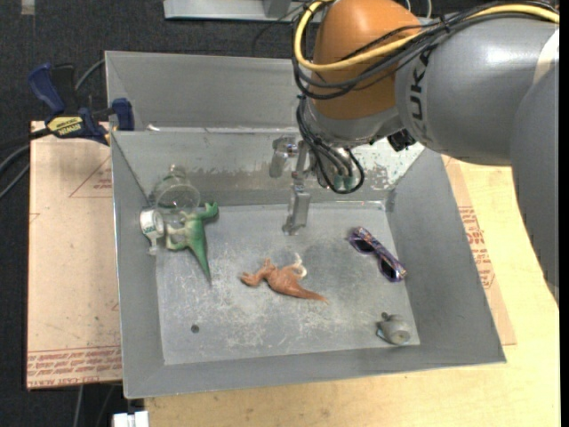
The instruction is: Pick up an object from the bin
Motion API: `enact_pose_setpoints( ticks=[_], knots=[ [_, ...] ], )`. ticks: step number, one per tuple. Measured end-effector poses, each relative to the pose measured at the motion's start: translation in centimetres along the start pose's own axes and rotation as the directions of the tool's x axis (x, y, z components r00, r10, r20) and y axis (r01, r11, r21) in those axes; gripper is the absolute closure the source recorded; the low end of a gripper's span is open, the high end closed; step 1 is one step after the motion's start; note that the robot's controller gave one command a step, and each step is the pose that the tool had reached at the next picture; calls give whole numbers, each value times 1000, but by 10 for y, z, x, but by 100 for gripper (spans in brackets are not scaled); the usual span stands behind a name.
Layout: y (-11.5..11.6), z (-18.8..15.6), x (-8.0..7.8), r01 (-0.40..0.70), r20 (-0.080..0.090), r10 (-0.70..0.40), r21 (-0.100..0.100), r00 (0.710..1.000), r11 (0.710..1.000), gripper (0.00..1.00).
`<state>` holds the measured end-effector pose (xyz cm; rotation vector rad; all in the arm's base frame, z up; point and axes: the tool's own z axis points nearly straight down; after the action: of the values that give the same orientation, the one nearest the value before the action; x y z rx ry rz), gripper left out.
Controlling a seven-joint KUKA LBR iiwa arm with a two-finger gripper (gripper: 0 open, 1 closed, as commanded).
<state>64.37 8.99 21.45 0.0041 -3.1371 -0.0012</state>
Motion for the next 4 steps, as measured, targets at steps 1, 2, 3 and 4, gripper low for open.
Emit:
enact_pose_setpoints(
  ticks=[1,2,3,4],
  knots=[
    [-1,-5,-1,-2,7,2,-1,1000,1000,0],
    [-13,52,12,-110,-3,110,0,994,994,0],
    [-5,49,11,133,8,-133,-1,991,991,0],
    [-36,118,63,-94,-2,94,-1,996,996,0]
  ],
)
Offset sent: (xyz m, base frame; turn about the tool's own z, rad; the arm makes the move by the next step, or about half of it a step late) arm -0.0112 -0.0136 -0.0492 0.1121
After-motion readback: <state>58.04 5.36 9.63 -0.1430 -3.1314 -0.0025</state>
